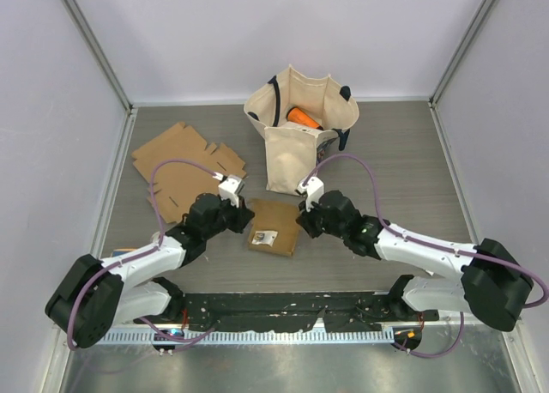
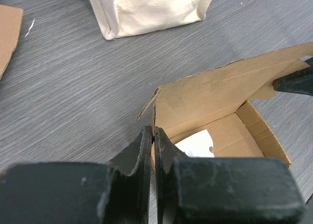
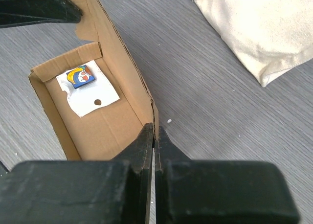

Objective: Fold the paper box

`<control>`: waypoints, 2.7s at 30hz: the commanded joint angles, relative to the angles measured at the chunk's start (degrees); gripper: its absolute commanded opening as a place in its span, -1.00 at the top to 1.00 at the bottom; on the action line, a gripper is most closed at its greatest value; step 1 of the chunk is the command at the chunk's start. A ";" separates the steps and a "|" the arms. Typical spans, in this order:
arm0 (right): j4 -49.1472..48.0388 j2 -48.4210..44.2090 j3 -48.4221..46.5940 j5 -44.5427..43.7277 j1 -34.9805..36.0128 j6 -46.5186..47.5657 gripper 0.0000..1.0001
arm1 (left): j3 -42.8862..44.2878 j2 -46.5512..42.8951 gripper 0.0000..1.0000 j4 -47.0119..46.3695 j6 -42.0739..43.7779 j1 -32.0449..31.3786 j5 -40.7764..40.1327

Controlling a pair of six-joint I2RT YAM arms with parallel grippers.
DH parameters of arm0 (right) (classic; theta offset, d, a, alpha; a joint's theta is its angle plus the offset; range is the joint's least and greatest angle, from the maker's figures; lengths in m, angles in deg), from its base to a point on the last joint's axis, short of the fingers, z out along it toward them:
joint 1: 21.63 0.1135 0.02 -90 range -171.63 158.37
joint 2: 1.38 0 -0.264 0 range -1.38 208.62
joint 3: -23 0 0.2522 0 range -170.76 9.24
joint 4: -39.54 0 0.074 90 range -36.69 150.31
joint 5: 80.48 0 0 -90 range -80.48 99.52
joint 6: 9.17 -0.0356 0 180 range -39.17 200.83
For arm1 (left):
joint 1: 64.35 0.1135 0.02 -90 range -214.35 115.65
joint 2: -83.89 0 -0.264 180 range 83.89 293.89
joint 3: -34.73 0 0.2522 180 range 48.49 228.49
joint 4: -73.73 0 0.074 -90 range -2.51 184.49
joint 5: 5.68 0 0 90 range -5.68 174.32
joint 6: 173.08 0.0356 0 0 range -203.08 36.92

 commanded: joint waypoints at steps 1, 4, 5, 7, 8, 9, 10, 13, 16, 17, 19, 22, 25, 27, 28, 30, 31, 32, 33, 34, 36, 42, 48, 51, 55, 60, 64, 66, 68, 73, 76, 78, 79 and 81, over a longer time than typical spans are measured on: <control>-3.46 1.24 -3.80 -5.46 1.63 -0.35 0.99 | 1.92 0.26 0.81 -1.81 -1.72 -0.06 -3.67; -2.67 2.82 -5.47 -8.18 2.07 -1.23 0.99 | 2.53 1.14 0.86 -2.52 -3.47 -0.06 -5.25; -2.32 3.35 -5.91 -10.54 2.24 -1.84 0.98 | 2.71 1.32 1.00 -2.78 -3.92 -0.15 -6.39; -2.05 4.15 -6.88 -14.14 3.38 -3.86 0.99 | 3.33 1.41 1.00 -2.96 -4.62 -1.11 -10.50; -1.88 4.93 -7.32 -18.43 4.08 -4.83 0.99 | 3.33 1.32 1.00 -3.30 -5.06 -1.64 -12.45; -1.70 5.29 -8.28 -20.73 5.13 -7.27 0.99 | 3.59 1.32 1.00 -3.39 -6.11 -2.78 -15.17; -0.92 5.81 -8.99 -23.54 5.75 -9.12 0.98 | 4.12 1.32 1.00 -3.31 -7.51 -3.40 -18.41; 4.25 8.19 -13.64 -33.38 7.33 -19.02 0.99 | 4.91 1.23 1.00 -3.04 -10.42 -6.38 -30.90; 9.87 11.09 -17.60 -42.97 9.44 -28.95 0.99 | 5.78 2.02 1.00 -3.66 -12.44 -8.58 -37.85; 10.42 11.96 -18.30 -44.12 10.06 -30.40 0.99 | 6.05 2.29 1.00 -3.66 -12.97 -9.63 -39.17; 12.09 14.42 -19.63 -51.55 11.55 -33.82 0.99 | 6.49 3.60 1.00 -4.53 -12.98 -10.78 -42.60; 13.42 17.24 -20.69 -60.53 13.40 -38.93 0.99 | 6.41 5.10 1.00 -7.25 -13.15 -13.33 -48.14; 6.70 18.30 -17.62 -66.00 14.28 -39.29 0.99 | 4.92 6.77 1.00 -13.20 -11.22 -15.88 -52.19; 0.44 18.30 -13.77 -66.54 14.46 -35.52 0.99 | 3.86 7.82 1.00 -16.21 -10.61 -16.67 -52.29; -3.77 18.21 -12.78 -66.81 14.55 -34.99 0.99 | 3.94 8.44 1.00 -16.49 -10.34 -17.11 -52.54; -7.48 18.04 -9.72 -67.33 15.34 -33.15 0.99 | 2.90 8.97 1.00 -18.24 -9.29 -18.78 -53.16; -12.02 17.95 -8.39 -67.95 15.86 -32.44 0.99 | 2.37 9.41 1.00 -20.60 -8.76 -19.22 -54.03; -15.20 17.77 -6.90 -68.39 16.30 -30.78 0.99 | 1.58 9.84 1.00 -22.19 -8.58 -19.92 -54.22; -18.19 17.86 -3.75 -69.00 17.61 -28.67 0.99 | 0.09 10.28 1.00 -23.77 -8.32 -20.27 -54.22; -25.44 18.12 -2.16 -69.62 18.32 -26.74 0.99 | -0.44 10.81 1.00 -26.74 -7.88 -20.54 -53.96; -32.78 19.44 1.97 -71.28 19.82 -23.57 0.99 | -1.24 12.22 1.00 -28.18 -7.79 -21.33 -52.90; -54.85 24.70 7.35 -74.53 23.69 -13.02 0.99 | -2.56 15.29 1.00 -30.82 -12.35 -23.96 -55.87; -67.59 28.32 9.28 -78.05 27.29 -7.22 0.99 | -3.61 16.44 1.00 -30.73 -15.51 -28.89 -62.47; -72.70 29.37 11.04 -78.76 28.70 -3.61 0.98 | -4.40 16.61 1.00 -30.82 -17.02 -31.43 -65.28; -77.89 30.60 12.01 -79.29 30.19 -1.85 0.96 | -4.23 19.42 1.00 -30.82 -19.99 -35.82 -73.45; -83.69 33.50 12.63 -80.78 31.77 0.52 0.86 | -4.14 21.98 1.00 -32.75 -21.24 -37.59 -76.71; -84.76 33.86 12.98 -81.32 33.18 2.19 0.71 | -3.88 23.03 1.00 -32.66 -22.55 -38.82 -78.21; -82.06 31.68 13.41 -80.87 34.14 2.20 0.57 | -3.53 24.26 1.00 -32.40 -23.87 -39.09 -78.65; -75.04 28.60 12.37 -80.87 35.90 -0.69 0.23 | -2.83 25.31 1.00 -32.40 -24.14 -39.53 -78.65; -11.94 11.92 5.60 -70.10 36.43 -36.46 -0.17 | -2.56 24.88 1.00 -32.05 -23.00 -40.31 -80.05; 1.17 3.93 6.12 -61.49 36.52 -42.26 -0.18 | -2.47 24.26 1.00 -31.70 -21.94 -40.58 -80.67; 8.82 -1.36 7.09 -56.12 35.74 -45.43 -0.24 | -2.56 23.74 1.00 -31.52 -21.50 -40.93 -81.11; 11.89 -6.52 6.91 -52.17 35.47 -46.75 -0.25 | -2.47 23.82 1.00 -31.43 -21.33 -41.02 -81.37; 17.28 -11.56 6.73 -48.64 35.29 -48.77 -0.27 | -2.21 23.91 1.00 -31.17 -21.15 -41.11 -81.46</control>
